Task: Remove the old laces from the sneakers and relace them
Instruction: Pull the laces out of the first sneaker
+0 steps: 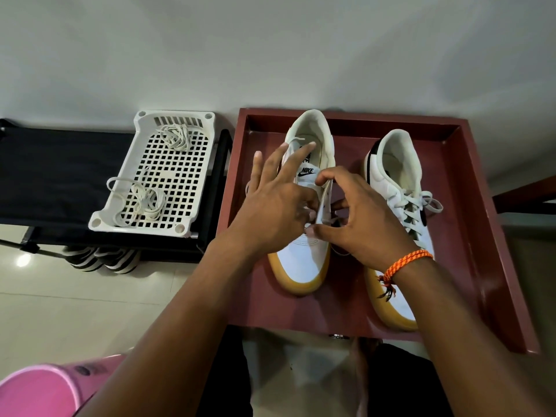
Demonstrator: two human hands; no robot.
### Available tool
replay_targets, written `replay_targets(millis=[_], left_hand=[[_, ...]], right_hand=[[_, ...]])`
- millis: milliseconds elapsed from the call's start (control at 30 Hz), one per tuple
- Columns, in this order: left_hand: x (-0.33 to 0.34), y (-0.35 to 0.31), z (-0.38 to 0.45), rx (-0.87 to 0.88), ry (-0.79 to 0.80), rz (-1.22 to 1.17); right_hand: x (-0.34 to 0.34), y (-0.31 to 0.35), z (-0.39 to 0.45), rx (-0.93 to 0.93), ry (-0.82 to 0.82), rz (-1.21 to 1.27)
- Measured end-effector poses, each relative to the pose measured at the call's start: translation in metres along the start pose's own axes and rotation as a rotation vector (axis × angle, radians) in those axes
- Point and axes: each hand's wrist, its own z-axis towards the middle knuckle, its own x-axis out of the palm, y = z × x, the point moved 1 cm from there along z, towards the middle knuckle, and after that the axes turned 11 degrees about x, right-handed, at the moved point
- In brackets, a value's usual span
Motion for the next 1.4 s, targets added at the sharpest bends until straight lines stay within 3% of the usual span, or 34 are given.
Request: replay_targets(millis=[267, 400, 467, 633, 700, 800, 867, 1000, 1167, 1400], left_hand=[[-0.017, 0.009, 0.004, -0.062, -0.306, -0.051], [-0.004, -0.001, 0.002, -0.038, -0.062, 0.002], [0.001, -0.005, 0.001, -0.056, -0.016, 0.017], [-0.027, 0.005, 0.005, -0.176, -0.334, -0.092], [-0.031, 0.009, 0.001, -0.172, -0.285, -0.131], [-0.016, 0.000, -0.001, -0.108, -0.008, -0.061], [-0.006, -0.006, 0.000, -0.064, 0.066, -0.015], [-0.010, -0.003, 0.001, -0.010, -0.085, 0.051], [-0.018, 0.006, 0.001, -0.132, -0.278, 0.037], [-0.001, -0.008, 0.001, -0.077, 0.026, 0.016]], right_hand=[[0.000, 0.001, -0.001, 0.008, 0.002, -0.004], [-0.001, -0.001, 0.000, 0.004, 0.002, 0.010], [-0.001, -0.001, 0.000, -0.001, 0.003, 0.002], [-0.001, -0.001, -0.001, 0.001, -0.001, -0.012], [-0.001, -0.001, -0.001, 0.003, -0.002, -0.015], [-0.001, 0.001, 0.000, -0.003, -0.007, -0.006], [0.000, 0.002, 0.000, -0.007, -0.010, -0.007], [-0.001, 0.003, -0.002, -0.003, -0.005, -0.006], [0.000, 0.003, -0.001, 0.005, -0.002, -0.010], [0.000, 0.001, 0.000, -0.003, 0.006, 0.023]])
